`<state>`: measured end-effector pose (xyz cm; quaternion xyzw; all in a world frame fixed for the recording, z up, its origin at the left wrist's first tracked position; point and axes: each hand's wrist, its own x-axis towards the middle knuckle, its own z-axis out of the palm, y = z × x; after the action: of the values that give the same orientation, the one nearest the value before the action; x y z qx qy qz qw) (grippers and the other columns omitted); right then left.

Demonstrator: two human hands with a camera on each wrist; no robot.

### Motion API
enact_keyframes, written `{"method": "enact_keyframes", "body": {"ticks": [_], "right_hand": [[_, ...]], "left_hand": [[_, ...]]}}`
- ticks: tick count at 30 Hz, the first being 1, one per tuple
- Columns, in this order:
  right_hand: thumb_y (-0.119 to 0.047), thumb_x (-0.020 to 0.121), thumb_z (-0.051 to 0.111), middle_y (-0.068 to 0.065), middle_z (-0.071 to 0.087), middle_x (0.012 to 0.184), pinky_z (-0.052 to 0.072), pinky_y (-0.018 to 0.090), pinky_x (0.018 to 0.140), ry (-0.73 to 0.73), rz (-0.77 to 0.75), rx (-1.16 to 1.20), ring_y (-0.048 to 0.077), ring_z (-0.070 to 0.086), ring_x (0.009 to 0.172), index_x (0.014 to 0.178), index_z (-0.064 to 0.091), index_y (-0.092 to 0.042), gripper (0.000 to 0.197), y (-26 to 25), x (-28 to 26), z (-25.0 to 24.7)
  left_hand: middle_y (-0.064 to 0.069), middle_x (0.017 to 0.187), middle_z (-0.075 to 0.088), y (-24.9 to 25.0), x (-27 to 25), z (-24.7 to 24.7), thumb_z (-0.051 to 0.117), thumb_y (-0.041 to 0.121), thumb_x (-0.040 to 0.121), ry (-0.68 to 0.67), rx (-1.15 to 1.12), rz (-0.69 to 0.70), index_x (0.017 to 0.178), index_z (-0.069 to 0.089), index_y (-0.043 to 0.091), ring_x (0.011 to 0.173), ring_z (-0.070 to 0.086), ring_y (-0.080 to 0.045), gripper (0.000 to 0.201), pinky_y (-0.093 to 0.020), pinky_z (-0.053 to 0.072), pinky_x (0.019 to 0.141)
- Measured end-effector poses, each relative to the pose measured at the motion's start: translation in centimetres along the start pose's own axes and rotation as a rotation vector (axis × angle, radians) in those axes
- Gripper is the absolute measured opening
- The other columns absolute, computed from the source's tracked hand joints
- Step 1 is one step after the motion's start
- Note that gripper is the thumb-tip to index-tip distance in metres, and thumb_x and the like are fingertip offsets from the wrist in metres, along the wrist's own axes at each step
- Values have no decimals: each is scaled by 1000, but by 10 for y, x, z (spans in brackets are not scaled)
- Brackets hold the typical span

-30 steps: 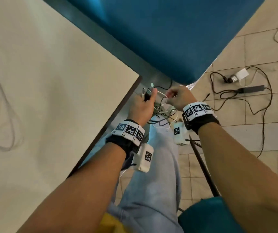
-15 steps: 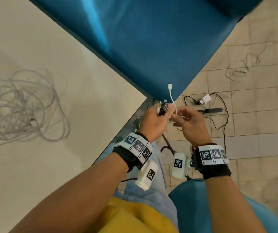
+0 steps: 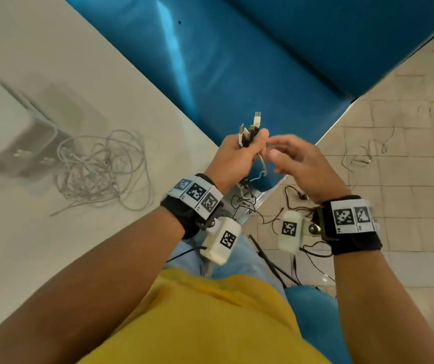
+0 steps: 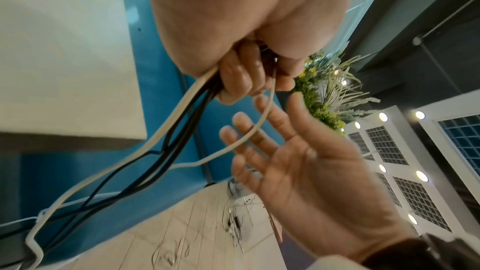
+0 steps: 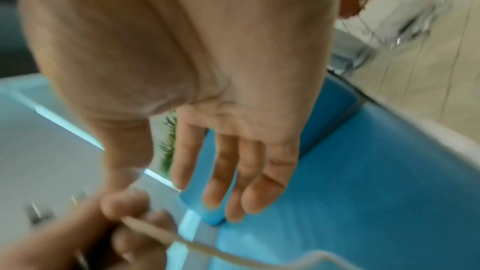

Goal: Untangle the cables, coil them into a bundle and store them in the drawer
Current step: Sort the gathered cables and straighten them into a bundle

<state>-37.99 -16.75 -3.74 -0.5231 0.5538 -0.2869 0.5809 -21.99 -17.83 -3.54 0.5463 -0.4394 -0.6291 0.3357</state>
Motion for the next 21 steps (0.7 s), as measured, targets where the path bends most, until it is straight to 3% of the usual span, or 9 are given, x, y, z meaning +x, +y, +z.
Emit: {"method": "enact_keyframes", "body": {"ticks": [2, 5, 7, 9, 11, 16, 19, 21], "right_hand": [[-33, 93, 54, 11, 66, 109, 53, 29, 76, 32, -35, 128, 19, 65, 95, 112, 62, -24, 23, -29, 16, 9], [-16, 97, 54, 9, 63, 82, 53, 30, 59, 3, -167, 120, 21, 59, 56, 104, 64, -3, 18, -66, 39, 33], [-7, 94, 57, 12, 59, 70, 51, 32, 51, -35, -225, 83, 24, 54, 45, 96, 64, 10, 18, -82, 50, 48], [-5, 93, 59, 7, 58, 60, 52, 33, 51, -137, -262, 51, 23, 54, 44, 93, 65, 11, 17, -94, 56, 63], [-2, 93, 58, -2, 60, 55, 52, 31, 53, -265, -292, 25, 18, 54, 45, 93, 68, 2, 11, -104, 60, 74], [-6, 87, 63, -5, 69, 73, 50, 27, 59, -539, -362, -83, 18, 58, 60, 89, 72, -17, 14, -130, 68, 107], [-7, 84, 68, -7, 71, 78, 53, 27, 74, -607, -395, -167, 11, 67, 75, 91, 72, -23, 18, -135, 73, 124], [-6, 83, 71, 0, 70, 77, 55, 28, 77, -606, -423, -207, 11, 67, 77, 90, 72, -23, 18, -135, 73, 132]], "left_hand": [[2, 53, 33, 12, -4, -15, 48, 35, 99, -36, 1, 7, 63, 51, 15, 40, 26, -7, 41, -21, 23, 42], [-9, 63, 34, 25, -15, -32, 48, 32, 99, -53, 1, 16, 64, 51, 14, 42, 26, -9, 39, -19, 23, 41], [-11, 65, 34, 30, -23, -44, 48, 30, 99, 6, -42, 0, 65, 51, 14, 44, 25, -11, 39, -21, 19, 42], [-11, 67, 33, 32, -32, -58, 50, 27, 99, 101, -108, -25, 66, 53, 12, 46, 23, -12, 36, -25, 17, 44], [-9, 63, 30, 34, -41, -70, 52, 23, 98, 175, -160, -33, 67, 55, 10, 47, 22, -12, 33, -25, 16, 45], [-12, 72, 38, 39, -64, -93, 60, 22, 78, 374, -290, -9, 64, 56, 13, 48, 24, -12, 18, -22, 19, 42], [-3, 60, 34, 28, -69, -102, 54, 7, 86, 428, -334, -18, 64, 47, 16, 45, 23, -9, 25, -19, 19, 41], [2, 58, 35, 22, -70, -104, 48, 2, 91, 445, -347, -20, 65, 43, 16, 42, 24, -7, 31, -19, 19, 40]]}}
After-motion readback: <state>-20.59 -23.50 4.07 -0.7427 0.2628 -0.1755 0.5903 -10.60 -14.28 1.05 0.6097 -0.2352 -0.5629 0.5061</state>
